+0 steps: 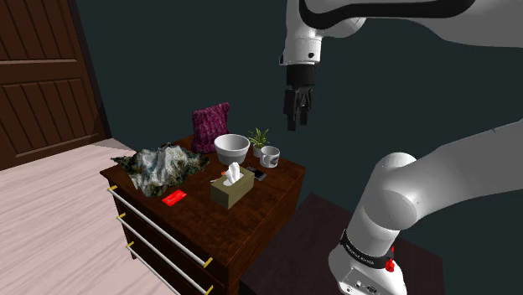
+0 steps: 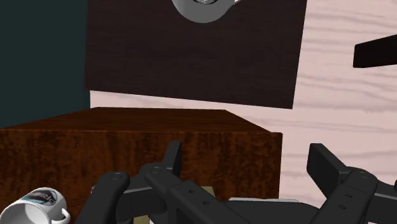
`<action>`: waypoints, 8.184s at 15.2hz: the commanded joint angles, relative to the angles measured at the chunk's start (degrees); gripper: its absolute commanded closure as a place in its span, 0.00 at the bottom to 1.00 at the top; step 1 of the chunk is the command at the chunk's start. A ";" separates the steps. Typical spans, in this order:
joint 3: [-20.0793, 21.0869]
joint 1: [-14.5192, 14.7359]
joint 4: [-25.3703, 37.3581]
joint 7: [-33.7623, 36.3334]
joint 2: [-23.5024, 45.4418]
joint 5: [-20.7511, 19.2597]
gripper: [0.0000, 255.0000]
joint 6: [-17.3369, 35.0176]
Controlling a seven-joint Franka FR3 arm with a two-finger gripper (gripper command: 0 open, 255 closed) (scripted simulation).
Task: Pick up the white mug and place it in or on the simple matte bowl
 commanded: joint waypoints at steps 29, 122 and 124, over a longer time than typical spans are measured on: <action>-18.06 -8.08 10.20 -25.49 45.89 -3.72 0.00 39.36; -13.15 -12.14 92.25 -18.35 95.15 6.65 1.00 8.88; -13.19 -11.83 89.86 -18.54 94.69 6.64 1.00 10.78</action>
